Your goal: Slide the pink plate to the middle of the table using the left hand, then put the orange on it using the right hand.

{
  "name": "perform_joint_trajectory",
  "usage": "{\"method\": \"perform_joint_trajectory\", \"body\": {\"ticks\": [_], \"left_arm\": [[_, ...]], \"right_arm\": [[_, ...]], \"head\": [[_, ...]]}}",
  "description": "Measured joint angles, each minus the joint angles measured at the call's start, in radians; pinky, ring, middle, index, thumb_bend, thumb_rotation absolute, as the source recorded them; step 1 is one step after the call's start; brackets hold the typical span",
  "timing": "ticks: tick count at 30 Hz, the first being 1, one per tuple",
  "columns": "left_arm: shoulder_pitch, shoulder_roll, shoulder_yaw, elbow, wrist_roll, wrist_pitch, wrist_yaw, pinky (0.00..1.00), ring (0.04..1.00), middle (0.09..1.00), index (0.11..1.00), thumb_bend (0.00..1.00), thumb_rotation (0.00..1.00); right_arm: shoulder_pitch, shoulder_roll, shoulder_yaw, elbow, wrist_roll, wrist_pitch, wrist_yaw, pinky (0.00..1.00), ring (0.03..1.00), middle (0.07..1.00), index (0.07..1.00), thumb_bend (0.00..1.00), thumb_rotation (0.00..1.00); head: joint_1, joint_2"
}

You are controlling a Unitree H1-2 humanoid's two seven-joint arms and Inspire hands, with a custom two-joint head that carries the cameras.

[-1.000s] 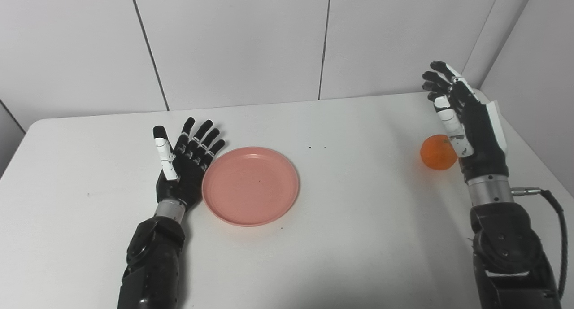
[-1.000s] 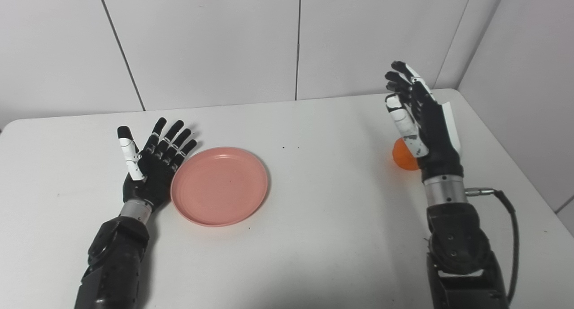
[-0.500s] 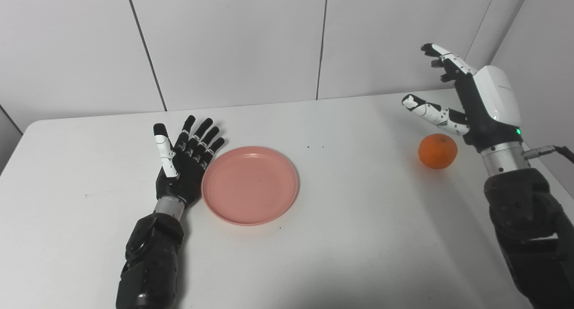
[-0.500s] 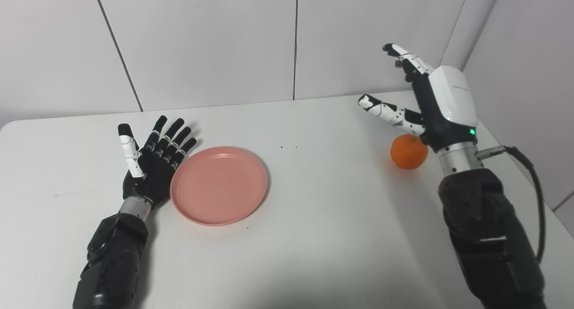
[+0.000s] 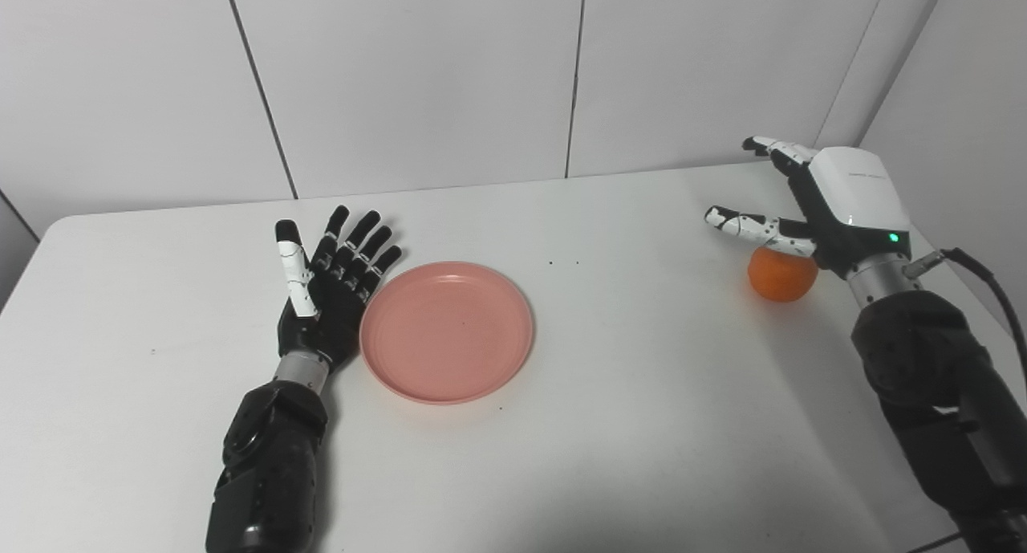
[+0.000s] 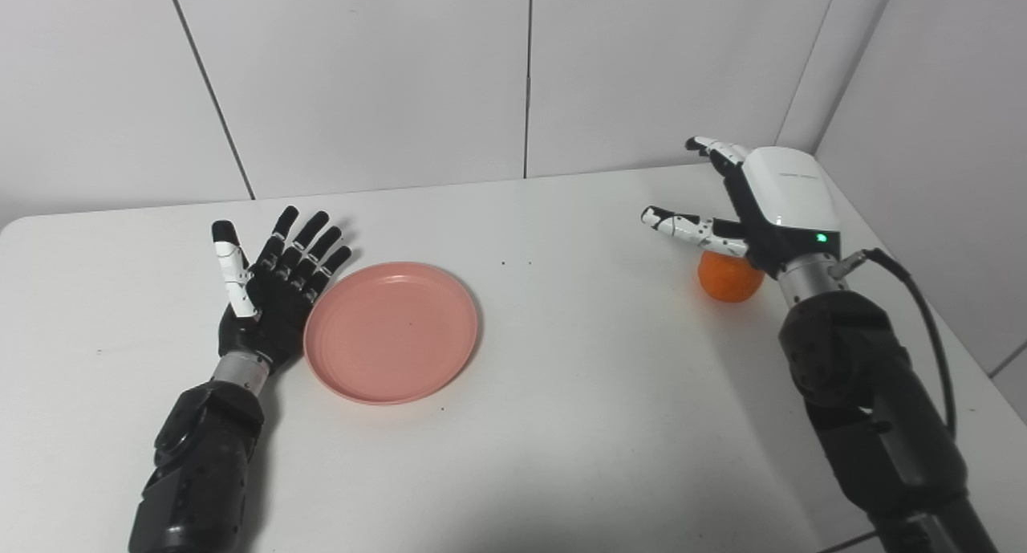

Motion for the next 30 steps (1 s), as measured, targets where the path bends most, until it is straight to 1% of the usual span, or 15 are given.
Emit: {"method": "perform_joint_trajectory", "body": {"ticks": [6, 9, 11, 13, 17, 19, 23, 26, 30], "left_arm": [[0.000, 0.000, -0.001, 0.000, 0.000, 0.000, 0.000, 0.84, 0.893, 0.890, 1.000, 0.97, 0.88], [0.000, 0.000, 0.000, 0.000, 0.000, 0.000, 0.000, 0.85, 0.894, 0.885, 1.000, 0.97, 0.88], [0.000, 0.000, 0.000, 0.000, 0.000, 0.000, 0.000, 0.84, 0.895, 0.885, 1.000, 0.96, 0.88], [0.000, 0.000, 0.000, 0.000, 0.000, 0.000, 0.000, 0.84, 0.891, 0.884, 1.000, 0.96, 0.89], [0.000, 0.001, 0.000, 0.000, 0.000, 0.000, -0.003, 0.86, 0.899, 0.887, 1.000, 0.97, 0.88], [0.000, 0.002, 0.002, 0.000, 0.000, 0.000, -0.004, 0.84, 0.889, 0.877, 1.000, 0.98, 0.87], [0.000, 0.002, 0.003, 0.000, 0.000, 0.000, -0.004, 0.85, 0.888, 0.878, 1.000, 0.97, 0.88], [0.000, 0.002, 0.003, 0.000, 0.000, 0.000, -0.004, 0.84, 0.883, 0.876, 1.000, 0.97, 0.88], [0.001, 0.002, 0.002, -0.001, 0.000, 0.000, -0.004, 0.86, 0.889, 0.878, 1.000, 0.96, 0.88]], "right_arm": [[-0.016, -0.001, 0.012, 0.062, 0.001, 0.000, -0.004, 0.65, 0.745, 0.795, 0.793, 0.86, 1.00], [-0.013, -0.001, 0.012, 0.072, 0.005, 0.000, -0.004, 0.65, 0.728, 0.787, 0.794, 0.86, 1.00], [-0.013, -0.005, 0.012, 0.085, 0.005, 0.000, -0.005, 0.67, 0.732, 0.791, 0.802, 0.87, 1.00], [-0.007, -0.010, 0.012, 0.092, 0.001, 0.000, -0.006, 0.66, 0.725, 0.783, 0.794, 0.86, 1.00], [0.013, -0.024, 0.021, 0.108, -0.015, -0.001, -0.037, 0.66, 0.726, 0.774, 0.788, 0.86, 0.99], [0.016, -0.028, 0.028, 0.128, -0.021, -0.002, -0.046, 0.66, 0.715, 0.747, 0.754, 0.86, 0.99], [0.021, -0.036, 0.038, 0.138, -0.023, -0.004, -0.064, 0.67, 0.705, 0.732, 0.723, 0.86, 0.98], [0.020, -0.038, 0.047, 0.151, -0.024, -0.004, -0.076, 0.68, 0.711, 0.738, 0.718, 0.85, 0.97], [0.020, -0.039, 0.058, 0.171, -0.024, -0.004, -0.076, 0.67, 0.713, 0.742, 0.716, 0.86, 0.97]], "head": [[0.000, 0.002], [-0.002, 0.002], [-0.002, -0.002], [0.002, -0.002], [0.003, 0.003], [0.003, 0.003], [0.003, 0.005], [0.003, 0.005], [0.002, 0.005]]}}
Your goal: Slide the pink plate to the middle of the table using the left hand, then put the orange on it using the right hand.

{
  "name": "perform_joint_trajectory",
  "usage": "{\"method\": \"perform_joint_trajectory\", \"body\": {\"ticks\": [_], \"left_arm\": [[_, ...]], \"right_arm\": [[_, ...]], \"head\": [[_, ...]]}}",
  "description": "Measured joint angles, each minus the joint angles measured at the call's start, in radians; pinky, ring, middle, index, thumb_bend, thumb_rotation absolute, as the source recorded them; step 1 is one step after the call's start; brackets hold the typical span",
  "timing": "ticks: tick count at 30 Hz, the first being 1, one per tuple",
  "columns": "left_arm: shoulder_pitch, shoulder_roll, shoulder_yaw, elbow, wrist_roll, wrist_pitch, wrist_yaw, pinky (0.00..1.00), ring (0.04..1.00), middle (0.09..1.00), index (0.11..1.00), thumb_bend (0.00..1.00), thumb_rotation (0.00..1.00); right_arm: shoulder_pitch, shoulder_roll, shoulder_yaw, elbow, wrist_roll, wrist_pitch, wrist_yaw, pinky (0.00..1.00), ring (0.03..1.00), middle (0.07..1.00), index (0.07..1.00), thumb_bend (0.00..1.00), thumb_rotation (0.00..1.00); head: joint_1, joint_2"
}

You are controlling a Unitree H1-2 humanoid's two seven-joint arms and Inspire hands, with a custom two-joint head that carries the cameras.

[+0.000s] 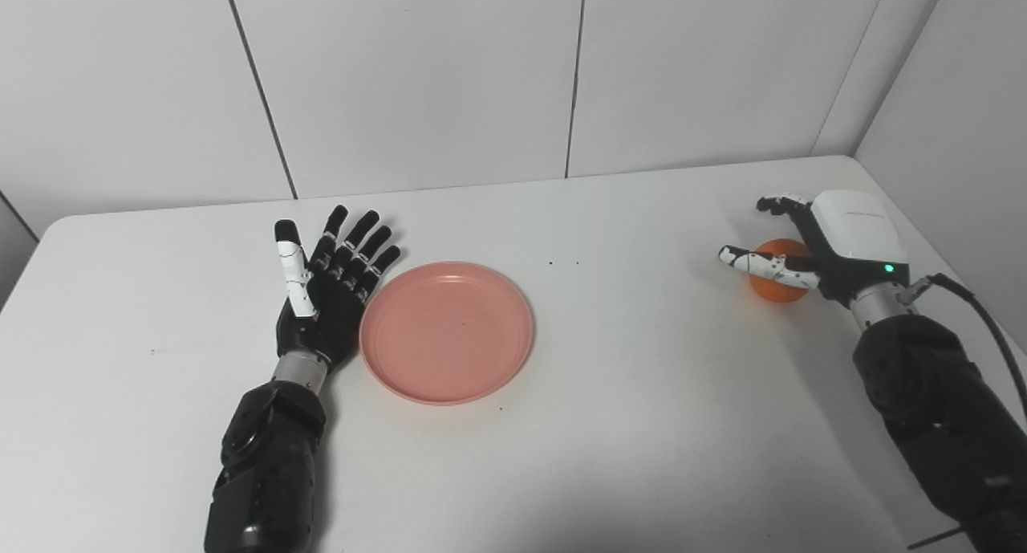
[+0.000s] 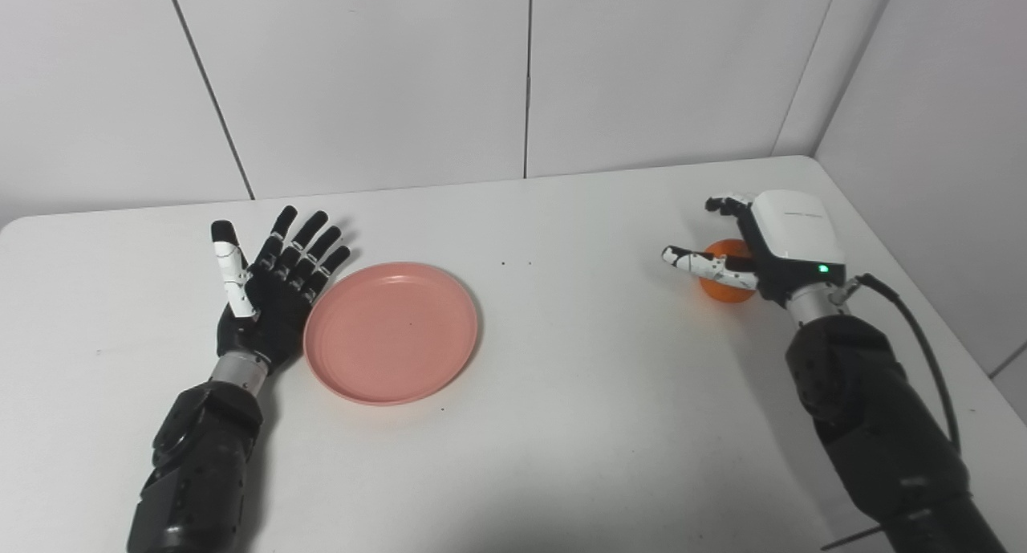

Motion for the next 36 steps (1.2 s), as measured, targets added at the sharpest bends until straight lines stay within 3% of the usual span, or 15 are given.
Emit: {"method": "perform_joint_trajectory", "body": {"ticks": [9, 25, 36], "left_arm": [[0.001, 0.000, -0.001, -0.001, 0.000, 0.000, 0.000, 0.84, 0.875, 0.874, 1.000, 0.97, 0.88], [0.016, -0.001, -0.007, -0.023, 0.002, 0.000, 0.000, 0.84, 0.883, 0.885, 1.000, 0.95, 0.90], [0.021, -0.001, -0.008, -0.029, 0.002, 0.001, 0.000, 0.84, 0.873, 0.878, 1.000, 0.96, 0.89]], "right_arm": [[-0.006, -0.001, 0.002, 0.034, 0.003, 0.000, -0.005, 0.74, 0.768, 0.774, 0.736, 0.86, 0.97], [-0.040, -0.001, 0.036, 0.106, -0.009, 0.000, -0.038, 0.77, 0.766, 0.770, 0.741, 0.86, 0.97], [-0.053, -0.001, 0.054, 0.176, -0.008, 0.000, -0.042, 0.71, 0.723, 0.738, 0.735, 0.86, 0.95]], "head": [[0.006, 0.005], [0.012, 0.008], [0.017, 0.009]]}}
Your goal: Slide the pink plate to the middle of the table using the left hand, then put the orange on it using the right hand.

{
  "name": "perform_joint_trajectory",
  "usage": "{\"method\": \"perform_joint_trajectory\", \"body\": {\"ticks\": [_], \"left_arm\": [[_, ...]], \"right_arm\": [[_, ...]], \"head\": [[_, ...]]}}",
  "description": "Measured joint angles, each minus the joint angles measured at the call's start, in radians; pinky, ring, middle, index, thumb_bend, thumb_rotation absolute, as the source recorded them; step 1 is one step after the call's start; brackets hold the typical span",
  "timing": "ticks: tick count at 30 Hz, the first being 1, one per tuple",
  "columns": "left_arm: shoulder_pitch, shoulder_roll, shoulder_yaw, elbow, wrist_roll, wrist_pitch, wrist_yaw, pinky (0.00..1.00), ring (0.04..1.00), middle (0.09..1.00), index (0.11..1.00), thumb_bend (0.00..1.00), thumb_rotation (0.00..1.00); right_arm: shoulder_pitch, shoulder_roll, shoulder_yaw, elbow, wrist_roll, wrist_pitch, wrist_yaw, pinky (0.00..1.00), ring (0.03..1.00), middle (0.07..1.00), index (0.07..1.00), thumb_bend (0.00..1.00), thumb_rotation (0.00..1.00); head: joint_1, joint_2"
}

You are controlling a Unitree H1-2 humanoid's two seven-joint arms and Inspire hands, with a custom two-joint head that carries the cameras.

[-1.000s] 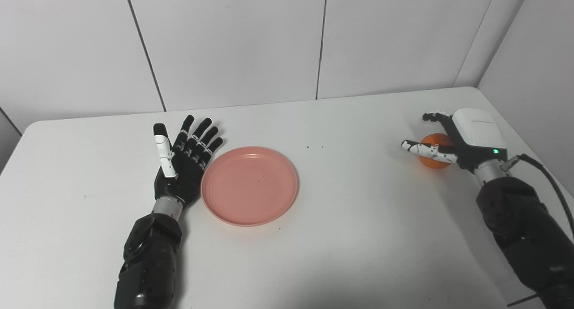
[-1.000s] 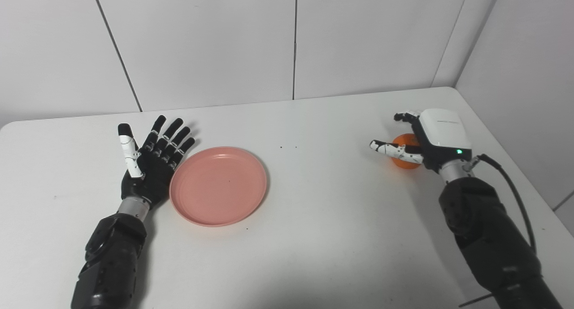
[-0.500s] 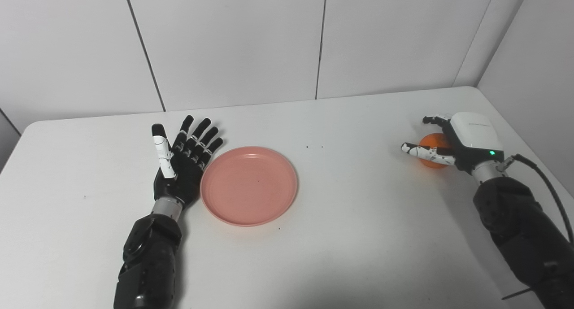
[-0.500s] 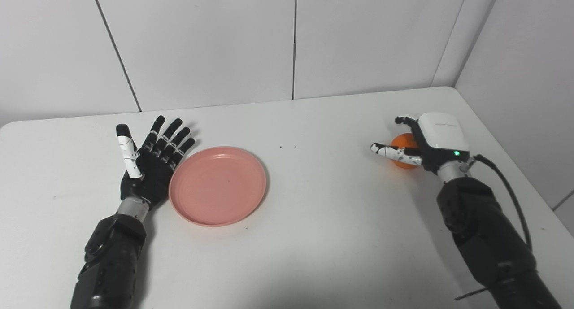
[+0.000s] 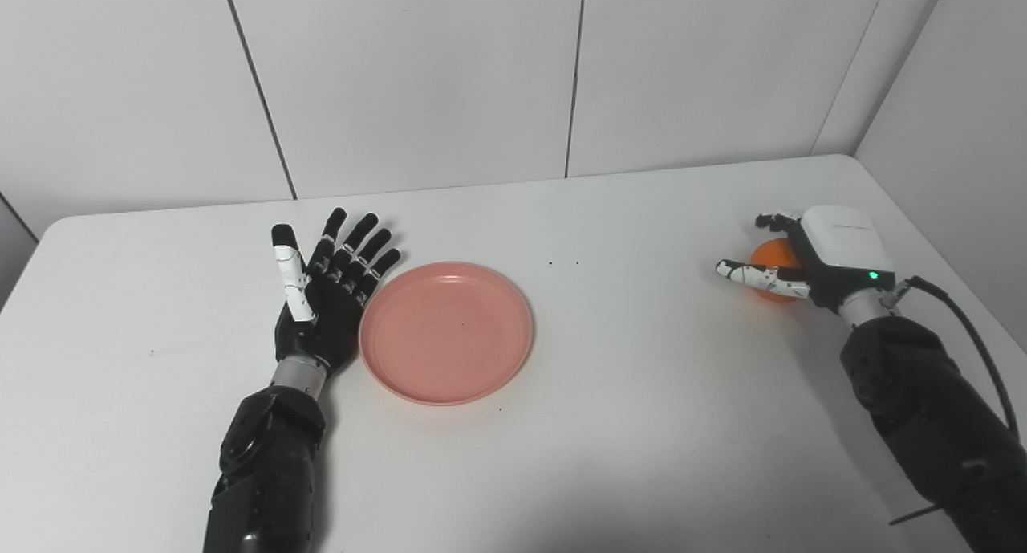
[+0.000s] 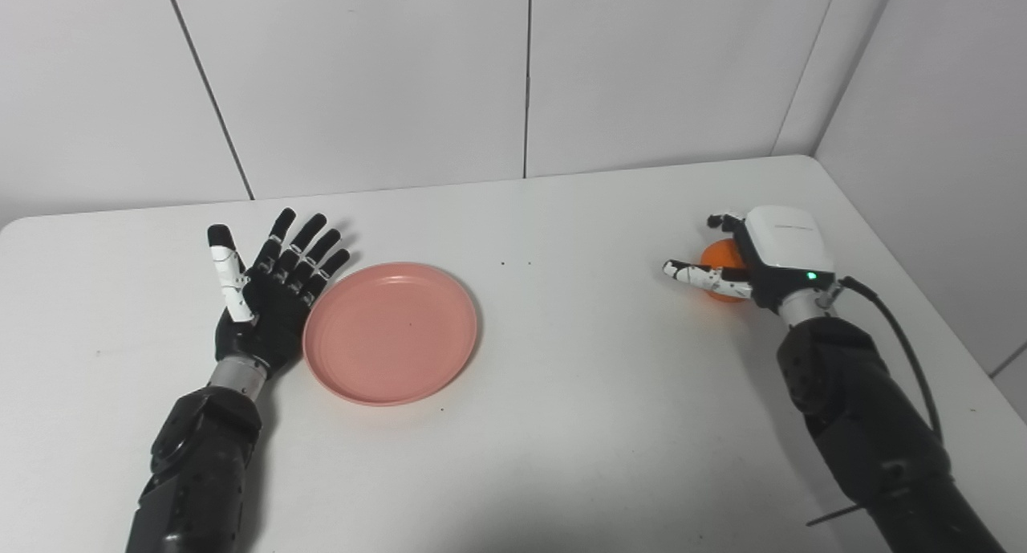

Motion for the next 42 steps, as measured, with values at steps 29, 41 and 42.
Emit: {"method": "perform_joint_trajectory", "body": {"ticks": [29, 41, 42], "left_arm": [[0.012, 0.001, -0.006, -0.015, 0.000, 0.008, 0.005, 0.82, 0.871, 0.873, 1.000, 0.95, 0.89], [0.015, 0.005, -0.006, -0.024, 0.000, 0.018, 0.009, 0.78, 0.860, 0.864, 1.000, 0.95, 0.90], [0.015, 0.005, -0.007, -0.024, 0.000, 0.018, 0.009, 0.78, 0.860, 0.865, 1.000, 0.95, 0.90]], "right_arm": [[-0.053, 0.012, 0.064, 0.059, 0.009, 0.031, -0.031, 0.25, 0.322, 0.390, 0.377, 0.76, 0.25], [-0.054, 0.013, 0.078, 0.050, 0.046, 0.062, 0.004, 0.23, 0.289, 0.361, 0.472, 0.52, 0.14], [-0.053, 0.012, 0.077, 0.050, 0.053, 0.062, 0.005, 0.22, 0.284, 0.357, 0.472, 0.52, 0.13]], "head": [[0.020, 0.014], [0.023, 0.017], [0.023, 0.017]]}}
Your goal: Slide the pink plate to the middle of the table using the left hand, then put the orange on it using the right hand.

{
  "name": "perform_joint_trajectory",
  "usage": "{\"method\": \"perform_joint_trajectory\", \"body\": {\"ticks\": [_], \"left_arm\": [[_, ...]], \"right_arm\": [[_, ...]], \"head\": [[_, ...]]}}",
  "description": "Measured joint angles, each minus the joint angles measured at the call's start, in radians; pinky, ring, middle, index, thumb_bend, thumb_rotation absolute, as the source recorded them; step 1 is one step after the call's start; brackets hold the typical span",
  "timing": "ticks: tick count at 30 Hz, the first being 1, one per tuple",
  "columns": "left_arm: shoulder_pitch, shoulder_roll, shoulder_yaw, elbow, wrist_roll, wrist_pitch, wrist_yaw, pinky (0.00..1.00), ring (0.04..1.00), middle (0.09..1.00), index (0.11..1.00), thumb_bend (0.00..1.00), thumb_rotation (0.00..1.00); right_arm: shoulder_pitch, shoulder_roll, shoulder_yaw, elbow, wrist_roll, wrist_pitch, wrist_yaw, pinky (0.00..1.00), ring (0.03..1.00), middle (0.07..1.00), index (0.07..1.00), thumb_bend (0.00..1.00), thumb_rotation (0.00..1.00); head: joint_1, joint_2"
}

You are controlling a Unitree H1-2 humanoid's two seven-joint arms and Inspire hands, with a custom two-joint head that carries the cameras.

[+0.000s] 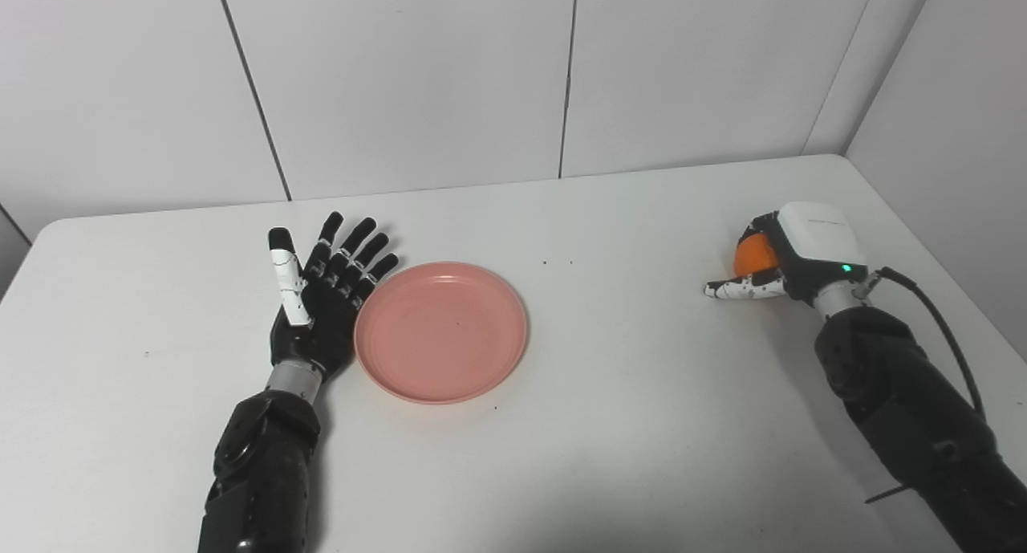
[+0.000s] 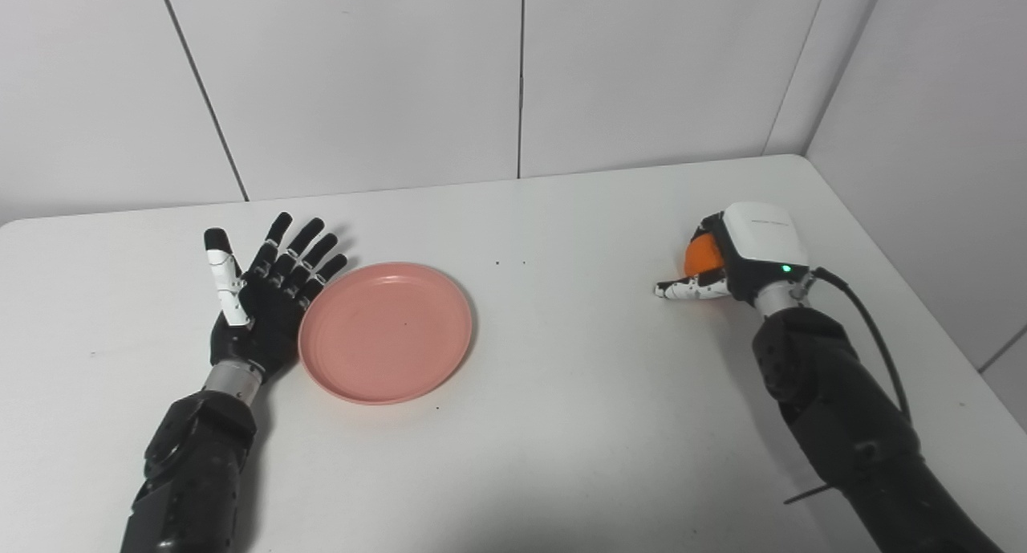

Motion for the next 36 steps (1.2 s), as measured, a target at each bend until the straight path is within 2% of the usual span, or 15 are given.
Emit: {"method": "perform_joint_trajectory", "body": {"ticks": [9, 15, 17, 19, 22, 29, 36], "left_arm": [[-0.001, 0.000, -0.008, -0.002, 0.005, 0.002, 0.000, 0.79, 0.865, 0.862, 1.000, 0.95, 0.90], [-0.002, -0.001, -0.007, -0.005, 0.005, 0.007, 0.000, 0.78, 0.867, 0.865, 1.000, 0.95, 0.90], [-0.002, -0.001, -0.007, -0.005, 0.005, 0.007, 0.000, 0.79, 0.868, 0.863, 1.000, 0.95, 0.89], [-0.002, -0.001, -0.007, -0.005, 0.005, 0.007, -0.001, 0.79, 0.864, 0.863, 1.000, 0.95, 0.89], [-0.002, -0.001, -0.007, -0.006, 0.004, 0.007, -0.001, 0.78, 0.857, 0.863, 1.000, 0.96, 0.89], [-0.001, -0.004, -0.011, -0.008, 0.005, 0.007, -0.001, 0.78, 0.853, 0.863, 1.000, 0.96, 0.90], [0.003, -0.009, -0.012, -0.018, 0.006, 0.008, 0.002, 0.77, 0.857, 0.862, 1.000, 0.96, 0.91]], "right_arm": [[0.018, 0.001, -0.023, -0.037, 0.054, 0.008, 0.012, 0.22, 0.271, 0.343, 0.471, 0.52, 0.13], [0.032, 0.004, -0.033, -0.068, 0.082, -0.002, 0.003, 0.24, 0.293, 0.367, 0.472, 0.52, 0.13], [0.032, 0.006, -0.033, -0.093, 0.082, -0.001, 0.026, 0.25, 0.306, 0.383, 0.473, 0.52, 0.13], [0.031, 0.012, -0.031, -0.141, 0.079, 0.003, 0.062, 0.26, 0.319, 0.443, 0.471, 0.53, 0.05], [0.026, 0.020, -0.031, -0.203, 0.071, 0.012, 0.092, 0.28, 0.339, 0.460, 0.484, 0.53, 0.01], [-0.031, 0.029, -0.043, -0.316, 0.045, 0.013, 0.110, 0.25, 0.308, 0.442, 0.488, 0.53, 0.00], [-0.046, 0.054, -0.041, -0.388, 0.019, 0.012, 0.149, 0.32, 0.389, 0.473, 0.491, 0.53, 0.00]], "head": [[0.000, 0.000], [-0.002, 0.002], [-0.002, 0.002], [-0.002, 0.002], [0.006, 0.008], [0.015, 0.008], [0.044, 0.008]]}}
